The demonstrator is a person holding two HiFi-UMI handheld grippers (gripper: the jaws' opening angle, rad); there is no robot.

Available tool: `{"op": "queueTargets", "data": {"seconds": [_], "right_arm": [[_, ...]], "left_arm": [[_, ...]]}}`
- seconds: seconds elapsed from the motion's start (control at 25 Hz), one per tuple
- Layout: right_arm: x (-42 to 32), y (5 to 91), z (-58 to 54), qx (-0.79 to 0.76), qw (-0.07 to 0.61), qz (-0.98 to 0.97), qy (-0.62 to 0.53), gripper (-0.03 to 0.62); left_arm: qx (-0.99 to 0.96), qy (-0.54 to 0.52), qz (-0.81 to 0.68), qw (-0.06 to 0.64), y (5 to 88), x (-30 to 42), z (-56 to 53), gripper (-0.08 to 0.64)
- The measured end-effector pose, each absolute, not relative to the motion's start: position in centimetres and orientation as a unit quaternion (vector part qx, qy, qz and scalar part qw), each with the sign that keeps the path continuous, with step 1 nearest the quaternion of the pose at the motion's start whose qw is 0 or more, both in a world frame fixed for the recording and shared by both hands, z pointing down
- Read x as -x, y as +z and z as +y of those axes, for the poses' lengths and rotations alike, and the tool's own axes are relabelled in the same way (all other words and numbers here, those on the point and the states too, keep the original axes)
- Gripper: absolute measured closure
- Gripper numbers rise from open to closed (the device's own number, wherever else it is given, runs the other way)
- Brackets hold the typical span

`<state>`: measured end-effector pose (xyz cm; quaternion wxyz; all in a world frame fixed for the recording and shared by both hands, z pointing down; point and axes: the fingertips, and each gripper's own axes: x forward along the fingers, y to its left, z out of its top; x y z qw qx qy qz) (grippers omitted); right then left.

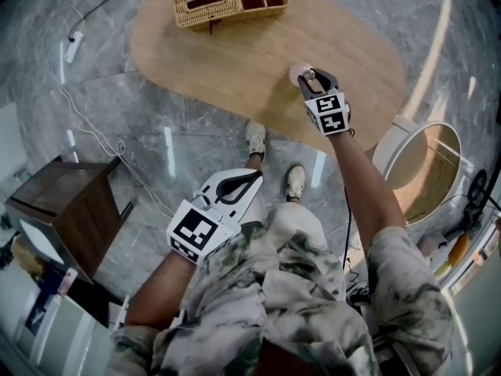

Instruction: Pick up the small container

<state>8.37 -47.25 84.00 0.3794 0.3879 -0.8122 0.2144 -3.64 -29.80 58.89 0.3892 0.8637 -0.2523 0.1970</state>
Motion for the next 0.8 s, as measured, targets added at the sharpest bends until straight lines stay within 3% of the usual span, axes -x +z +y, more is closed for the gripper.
{"op": "queueTargets", "data": {"seconds": [0.8], "right_arm": [[-11.8, 67.1, -46.0, -0.371, 0.347, -0.843, 0.174, 0.433]], "left_arm": [[-0.888, 0.160, -0.251, 0.351, 52.4, -1.9, -27.2, 0.538]]}}
